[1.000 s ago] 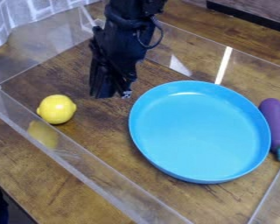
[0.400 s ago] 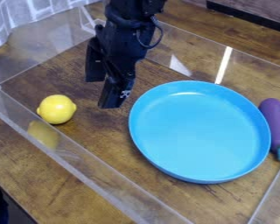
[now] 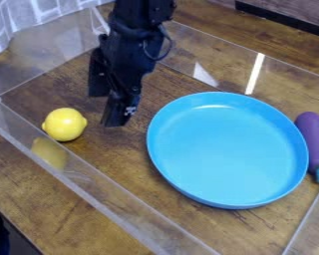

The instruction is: Put the lemon on the blue tray

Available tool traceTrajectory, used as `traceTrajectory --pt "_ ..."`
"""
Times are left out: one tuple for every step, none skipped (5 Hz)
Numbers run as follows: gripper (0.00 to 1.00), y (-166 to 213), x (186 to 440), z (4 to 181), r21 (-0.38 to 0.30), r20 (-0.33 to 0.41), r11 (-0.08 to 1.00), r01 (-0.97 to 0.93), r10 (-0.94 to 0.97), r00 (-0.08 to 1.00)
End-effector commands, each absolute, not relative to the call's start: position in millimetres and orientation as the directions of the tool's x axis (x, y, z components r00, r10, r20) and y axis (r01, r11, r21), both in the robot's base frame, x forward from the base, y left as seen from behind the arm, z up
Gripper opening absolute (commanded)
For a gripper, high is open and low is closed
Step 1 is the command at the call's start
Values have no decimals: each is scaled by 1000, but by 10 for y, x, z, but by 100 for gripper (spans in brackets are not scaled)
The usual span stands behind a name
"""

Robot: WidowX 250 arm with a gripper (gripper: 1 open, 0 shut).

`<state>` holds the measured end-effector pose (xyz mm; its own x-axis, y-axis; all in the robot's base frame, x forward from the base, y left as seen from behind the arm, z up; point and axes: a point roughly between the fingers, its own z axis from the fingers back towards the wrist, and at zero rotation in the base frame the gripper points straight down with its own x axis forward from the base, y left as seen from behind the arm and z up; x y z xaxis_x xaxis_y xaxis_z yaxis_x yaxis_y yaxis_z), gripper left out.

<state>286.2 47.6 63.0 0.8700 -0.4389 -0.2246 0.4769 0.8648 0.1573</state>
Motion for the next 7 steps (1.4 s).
traceTrajectory --pt "100 607 2869 651 173 -210 863 474 -438 874" --pt "100 670 2862 582 171 -221 862 477 -438 871" --pt "100 742 2773 581 173 -215 872 458 -420 882" --pt "100 824 2671 625 183 -196 889 421 -386 901" --pt "100 865 2626 636 182 -177 899 399 -369 912" --pt "100 883 2609 601 181 -171 906 383 -354 919" --pt "100 915 2604 536 177 -165 912 370 -343 925"
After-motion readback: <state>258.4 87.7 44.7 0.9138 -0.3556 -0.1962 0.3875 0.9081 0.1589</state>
